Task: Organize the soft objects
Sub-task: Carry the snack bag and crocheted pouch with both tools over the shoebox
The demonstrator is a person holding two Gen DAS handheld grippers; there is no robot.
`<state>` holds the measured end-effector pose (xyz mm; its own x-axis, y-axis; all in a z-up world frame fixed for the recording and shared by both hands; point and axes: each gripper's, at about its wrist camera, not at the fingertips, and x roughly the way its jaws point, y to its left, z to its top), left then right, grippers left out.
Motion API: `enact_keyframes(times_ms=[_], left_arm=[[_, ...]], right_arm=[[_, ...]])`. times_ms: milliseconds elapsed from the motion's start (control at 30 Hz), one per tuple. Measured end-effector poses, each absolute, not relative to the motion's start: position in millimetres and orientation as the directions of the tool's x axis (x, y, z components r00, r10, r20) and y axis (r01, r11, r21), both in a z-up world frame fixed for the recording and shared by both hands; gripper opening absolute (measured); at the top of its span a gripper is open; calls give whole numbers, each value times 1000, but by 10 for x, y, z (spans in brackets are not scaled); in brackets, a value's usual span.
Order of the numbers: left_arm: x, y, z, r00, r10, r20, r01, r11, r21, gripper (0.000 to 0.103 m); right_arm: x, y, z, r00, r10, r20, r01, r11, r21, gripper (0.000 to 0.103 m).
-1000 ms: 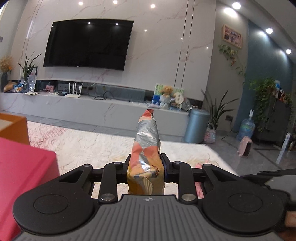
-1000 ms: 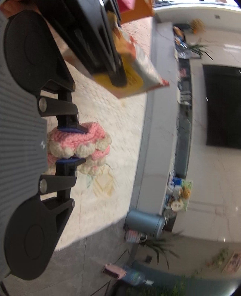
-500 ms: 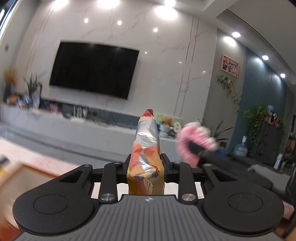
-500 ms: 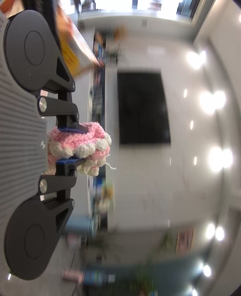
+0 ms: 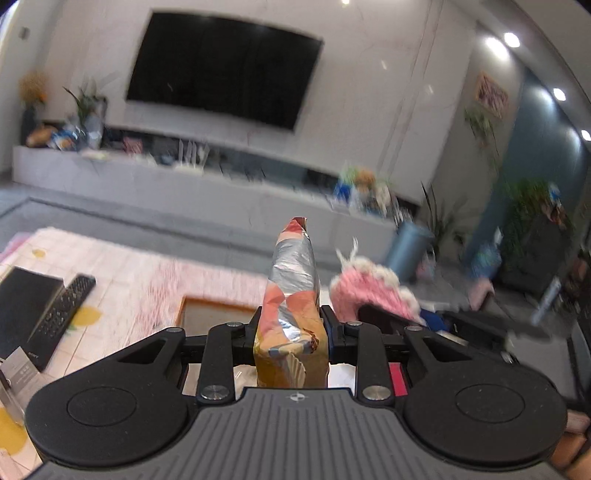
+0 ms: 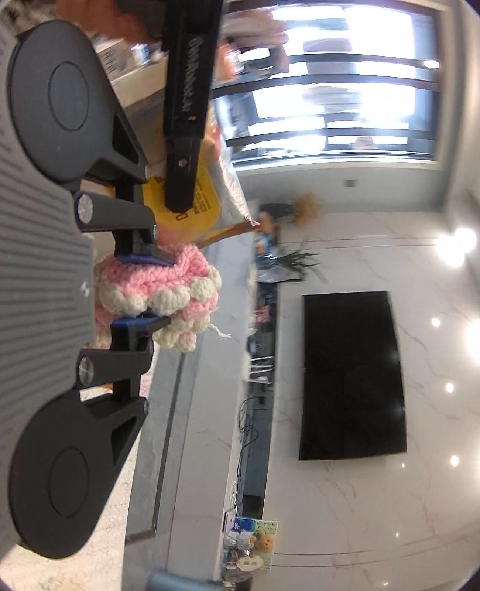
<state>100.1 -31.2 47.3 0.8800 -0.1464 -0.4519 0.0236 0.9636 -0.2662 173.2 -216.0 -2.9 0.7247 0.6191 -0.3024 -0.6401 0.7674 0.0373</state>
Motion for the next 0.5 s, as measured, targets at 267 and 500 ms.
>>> enact_keyframes(times_ms=[267, 500], left_arm=[[1147, 171, 100, 861, -200, -468, 11, 927, -375, 33], [1201, 301, -51, 842, -191, -505, -2, 934, -358, 33]], right_arm=[[2035, -1296, -580, 723, 404, -560, -597, 774, -212, 25], [2320, -1110, -801, 687, 317, -654, -596, 761, -257, 26]])
